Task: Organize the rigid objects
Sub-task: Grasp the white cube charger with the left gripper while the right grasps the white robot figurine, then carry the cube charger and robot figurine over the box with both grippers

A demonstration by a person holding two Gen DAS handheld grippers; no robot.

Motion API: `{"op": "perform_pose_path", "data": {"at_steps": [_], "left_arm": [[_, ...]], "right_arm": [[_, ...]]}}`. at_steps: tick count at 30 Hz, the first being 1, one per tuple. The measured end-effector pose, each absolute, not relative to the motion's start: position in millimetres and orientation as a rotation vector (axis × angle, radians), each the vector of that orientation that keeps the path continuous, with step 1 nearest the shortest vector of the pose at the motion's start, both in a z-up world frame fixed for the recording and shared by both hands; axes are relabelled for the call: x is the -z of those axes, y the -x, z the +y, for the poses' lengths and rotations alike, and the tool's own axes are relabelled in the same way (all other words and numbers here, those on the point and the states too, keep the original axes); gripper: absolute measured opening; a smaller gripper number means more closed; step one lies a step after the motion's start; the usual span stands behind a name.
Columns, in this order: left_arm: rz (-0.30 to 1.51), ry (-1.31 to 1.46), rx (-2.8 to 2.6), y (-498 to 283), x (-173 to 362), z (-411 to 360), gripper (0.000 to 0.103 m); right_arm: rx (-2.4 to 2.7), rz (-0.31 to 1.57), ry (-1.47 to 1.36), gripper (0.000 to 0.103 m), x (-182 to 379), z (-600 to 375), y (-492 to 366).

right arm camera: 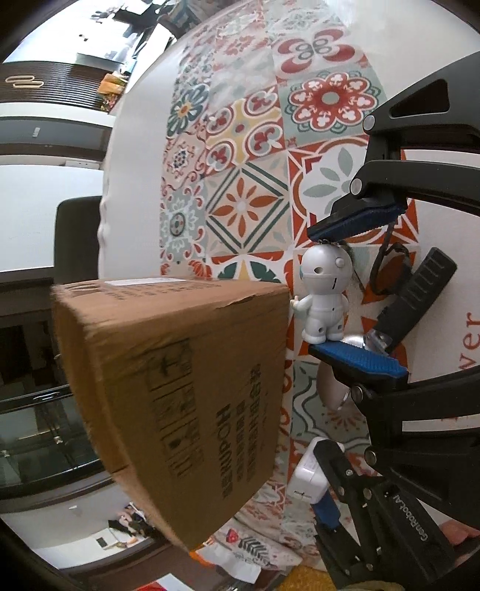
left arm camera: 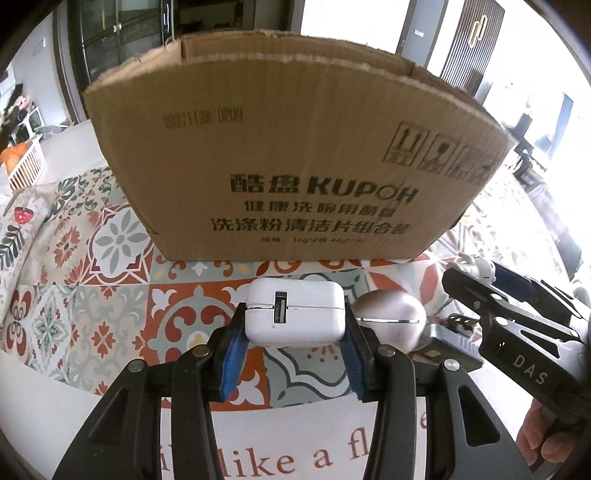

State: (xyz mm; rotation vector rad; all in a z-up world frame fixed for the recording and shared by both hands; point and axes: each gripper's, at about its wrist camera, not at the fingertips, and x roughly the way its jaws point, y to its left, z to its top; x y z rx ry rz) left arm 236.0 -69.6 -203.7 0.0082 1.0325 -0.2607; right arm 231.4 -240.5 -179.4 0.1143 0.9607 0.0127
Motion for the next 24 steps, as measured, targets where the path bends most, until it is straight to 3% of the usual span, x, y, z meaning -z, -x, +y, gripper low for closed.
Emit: {"op": "perform_pose_path", "data": {"at_steps": [24], "left_arm": [[0.863, 0.005, 0.286, -214, 93, -59, 0.045]], "right_arm": [[-0.044, 0.785, -0.120, 0.055, 87, -233, -210]]}}
